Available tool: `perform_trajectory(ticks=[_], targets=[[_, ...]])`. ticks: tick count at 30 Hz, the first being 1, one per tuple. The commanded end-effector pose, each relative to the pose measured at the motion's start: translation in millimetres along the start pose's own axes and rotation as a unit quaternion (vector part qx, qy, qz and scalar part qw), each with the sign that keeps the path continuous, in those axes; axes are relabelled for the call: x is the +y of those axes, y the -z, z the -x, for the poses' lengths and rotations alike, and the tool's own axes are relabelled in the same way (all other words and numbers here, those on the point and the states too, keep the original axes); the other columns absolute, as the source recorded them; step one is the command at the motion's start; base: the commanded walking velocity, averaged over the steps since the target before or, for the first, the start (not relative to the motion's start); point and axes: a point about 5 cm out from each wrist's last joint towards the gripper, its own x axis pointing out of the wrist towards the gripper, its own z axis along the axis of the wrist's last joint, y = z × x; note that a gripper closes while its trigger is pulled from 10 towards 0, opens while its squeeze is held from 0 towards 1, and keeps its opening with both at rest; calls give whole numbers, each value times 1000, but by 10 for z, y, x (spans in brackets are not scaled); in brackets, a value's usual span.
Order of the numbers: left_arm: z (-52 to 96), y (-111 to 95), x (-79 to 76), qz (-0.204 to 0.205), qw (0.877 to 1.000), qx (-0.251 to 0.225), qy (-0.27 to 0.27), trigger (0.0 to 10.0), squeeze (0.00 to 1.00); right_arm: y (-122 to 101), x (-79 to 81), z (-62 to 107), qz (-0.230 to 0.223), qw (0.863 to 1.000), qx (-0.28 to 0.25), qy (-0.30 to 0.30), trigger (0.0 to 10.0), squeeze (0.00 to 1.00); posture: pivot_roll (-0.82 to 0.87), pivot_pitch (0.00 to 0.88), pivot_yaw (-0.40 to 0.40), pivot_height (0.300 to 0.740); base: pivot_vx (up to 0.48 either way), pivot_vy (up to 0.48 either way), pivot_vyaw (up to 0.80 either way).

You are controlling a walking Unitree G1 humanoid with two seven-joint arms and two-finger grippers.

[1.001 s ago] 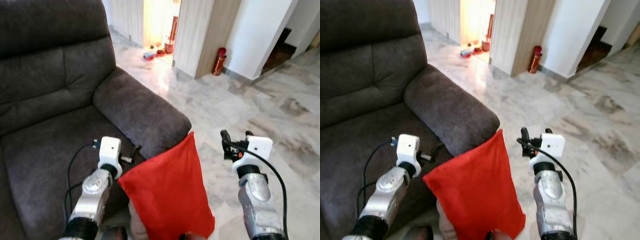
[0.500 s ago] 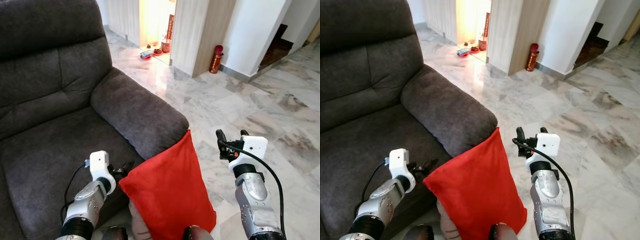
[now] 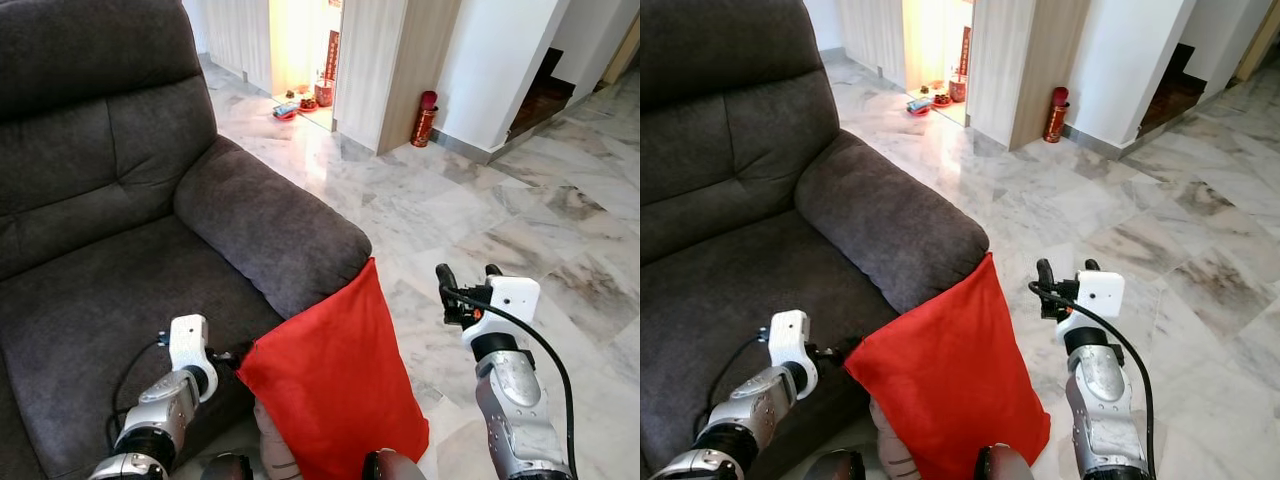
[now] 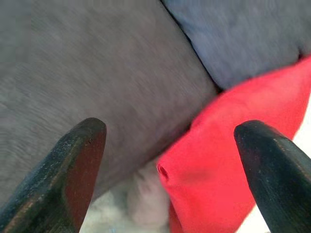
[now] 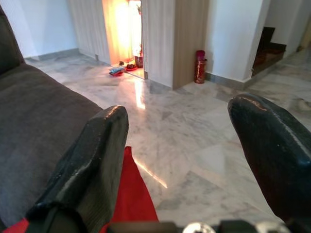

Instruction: Move the pillow to the sofa from floor

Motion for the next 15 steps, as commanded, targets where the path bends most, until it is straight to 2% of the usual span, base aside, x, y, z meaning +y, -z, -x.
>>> perform_trajectory(ticks=[1, 3, 11, 13, 15], targets=[[-29, 32, -54, 17, 1000, 6, 1, 10000, 0, -51, -34, 2, 2, 1000, -6, 2, 10000, 0, -78, 0, -81, 637, 0, 0, 0], [-38, 62, -59, 41, 999, 8, -8, 10000, 0, -55, -32, 5, 2, 1000, -5, 0, 10000, 0, -81, 0, -83, 637, 0, 0, 0], [-45, 126, -135, 34, 999, 17, 33, 10000, 0, -66, -45, 34, 5, 1000, -3, -3, 10000, 0, -98, 0, -90, 637, 0, 0, 0], [-26, 146, -121, -50, 997, 23, 54, 10000, 0, -59, -63, 48, 8, 1000, -1, -3, 10000, 0, -98, 0, -93, 637, 0, 0, 0], [-1, 176, -75, -99, 993, 27, 57, 10000, 0, -55, -69, 57, 9, 1000, 0, -5, 10000, 0, -98, 0, -94, 637, 0, 0, 0]])
